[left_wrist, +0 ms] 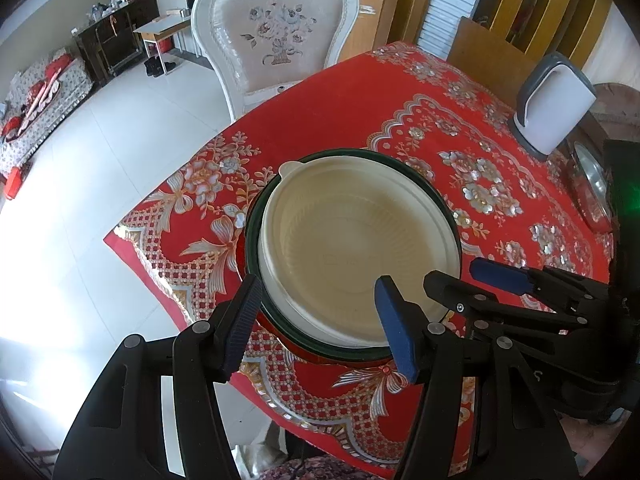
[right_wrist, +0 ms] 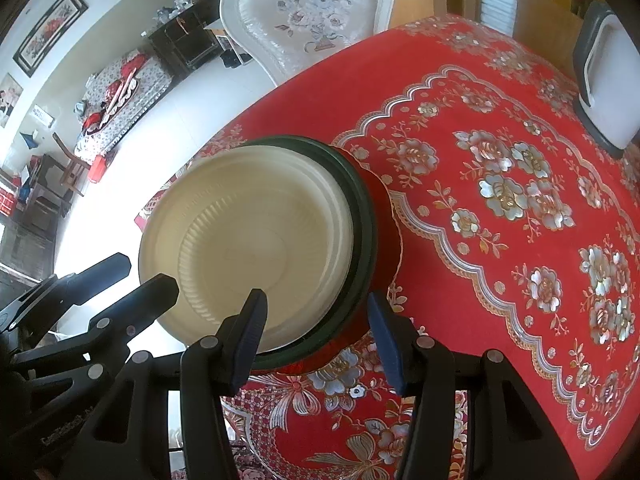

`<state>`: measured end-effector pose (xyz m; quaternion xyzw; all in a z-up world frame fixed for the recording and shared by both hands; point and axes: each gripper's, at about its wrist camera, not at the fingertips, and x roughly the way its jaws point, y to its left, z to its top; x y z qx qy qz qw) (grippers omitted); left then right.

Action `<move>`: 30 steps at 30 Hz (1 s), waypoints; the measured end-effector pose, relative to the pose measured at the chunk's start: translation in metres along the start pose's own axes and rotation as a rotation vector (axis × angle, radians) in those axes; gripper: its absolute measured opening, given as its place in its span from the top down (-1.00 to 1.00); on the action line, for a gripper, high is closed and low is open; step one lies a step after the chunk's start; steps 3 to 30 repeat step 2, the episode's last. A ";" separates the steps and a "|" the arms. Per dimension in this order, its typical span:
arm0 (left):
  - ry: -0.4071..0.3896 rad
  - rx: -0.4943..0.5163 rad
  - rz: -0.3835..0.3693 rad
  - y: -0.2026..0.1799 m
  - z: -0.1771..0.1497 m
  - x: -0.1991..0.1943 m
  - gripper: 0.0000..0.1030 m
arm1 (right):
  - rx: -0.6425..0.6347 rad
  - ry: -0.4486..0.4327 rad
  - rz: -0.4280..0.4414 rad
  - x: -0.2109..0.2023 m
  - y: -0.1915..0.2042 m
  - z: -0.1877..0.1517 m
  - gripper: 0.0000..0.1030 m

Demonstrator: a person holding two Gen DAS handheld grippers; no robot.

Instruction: Organize plates and bowls

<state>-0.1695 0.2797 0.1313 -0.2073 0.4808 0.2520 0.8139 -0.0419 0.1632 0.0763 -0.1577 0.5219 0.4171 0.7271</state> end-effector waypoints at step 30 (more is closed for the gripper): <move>0.006 0.003 -0.002 -0.001 0.000 0.000 -0.16 | 0.003 -0.005 0.003 -0.001 -0.002 0.000 -0.02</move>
